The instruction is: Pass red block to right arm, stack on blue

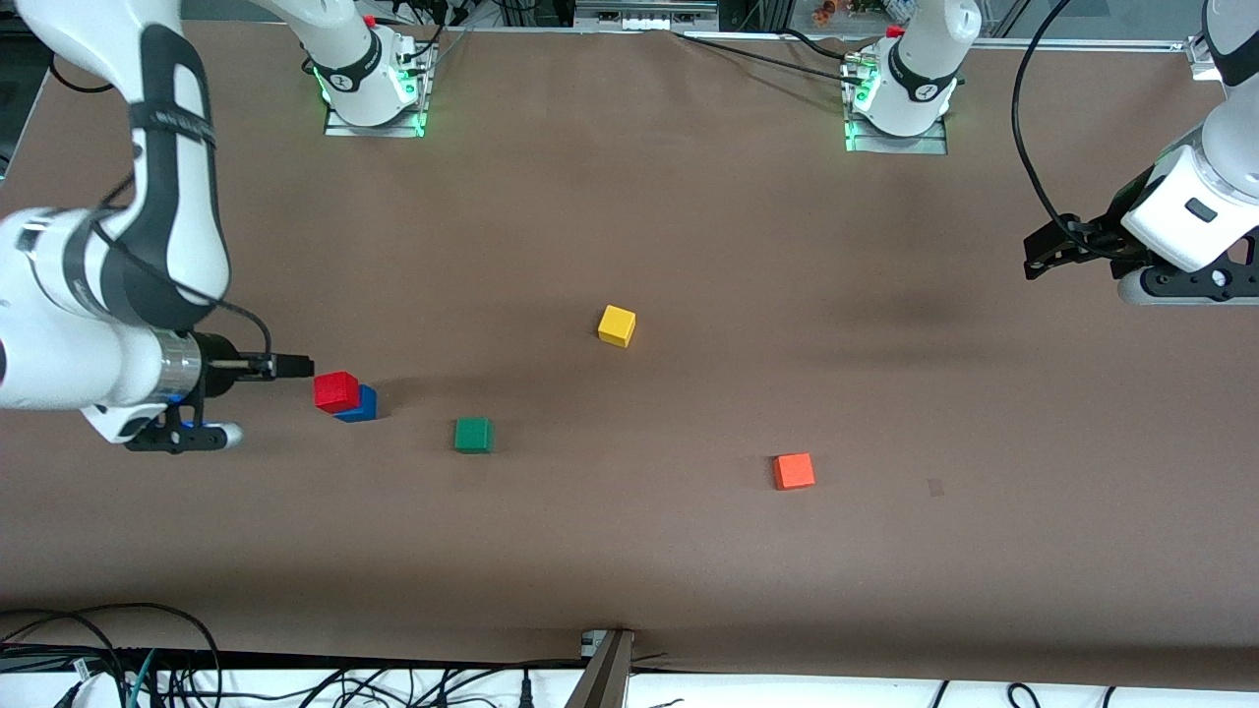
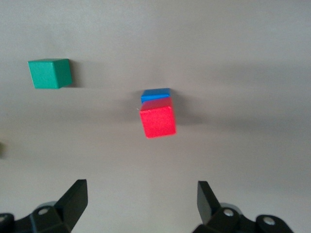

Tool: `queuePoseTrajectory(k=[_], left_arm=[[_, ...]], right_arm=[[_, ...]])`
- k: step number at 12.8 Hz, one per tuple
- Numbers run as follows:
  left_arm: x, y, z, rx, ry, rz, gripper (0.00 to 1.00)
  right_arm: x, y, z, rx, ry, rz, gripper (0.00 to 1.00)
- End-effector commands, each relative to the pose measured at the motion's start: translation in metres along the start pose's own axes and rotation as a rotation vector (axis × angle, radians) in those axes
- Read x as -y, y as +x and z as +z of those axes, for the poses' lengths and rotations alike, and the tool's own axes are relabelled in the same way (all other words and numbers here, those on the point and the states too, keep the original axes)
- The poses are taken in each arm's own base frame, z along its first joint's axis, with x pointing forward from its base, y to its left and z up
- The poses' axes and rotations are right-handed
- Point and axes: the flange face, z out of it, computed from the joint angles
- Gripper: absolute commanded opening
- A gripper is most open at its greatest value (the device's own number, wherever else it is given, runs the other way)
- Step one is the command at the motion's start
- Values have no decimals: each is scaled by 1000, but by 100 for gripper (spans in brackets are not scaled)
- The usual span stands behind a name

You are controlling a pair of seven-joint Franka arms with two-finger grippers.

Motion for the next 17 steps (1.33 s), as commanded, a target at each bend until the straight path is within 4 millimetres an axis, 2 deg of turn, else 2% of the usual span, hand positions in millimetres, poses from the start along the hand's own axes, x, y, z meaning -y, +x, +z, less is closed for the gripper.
queuePoseTrajectory(k=[1,4,6,9,13,17], left_arm=[[3,-2,-8,4,-9,21,100],[3,-2,-9,2,-9,22,100],[3,-2,-9,4,-9,22,100],[3,-2,-9,3,-6,62,100],[-3,-2,-8,1,-2,67,100],[1,-2,-8,0,21,65,100]], right_arm=[[-1,-49,-58,-15,-65,-35,100],[0,-103,-111,-18,-58,-49,100],[-24,-140,-152,-69,-67,-4,100],[-35,-169,-176,-84,-81,19,100],[-39,-181,-172,-60,-78,25,100],[-45,-166,-161,-34,-79,-1,100]])
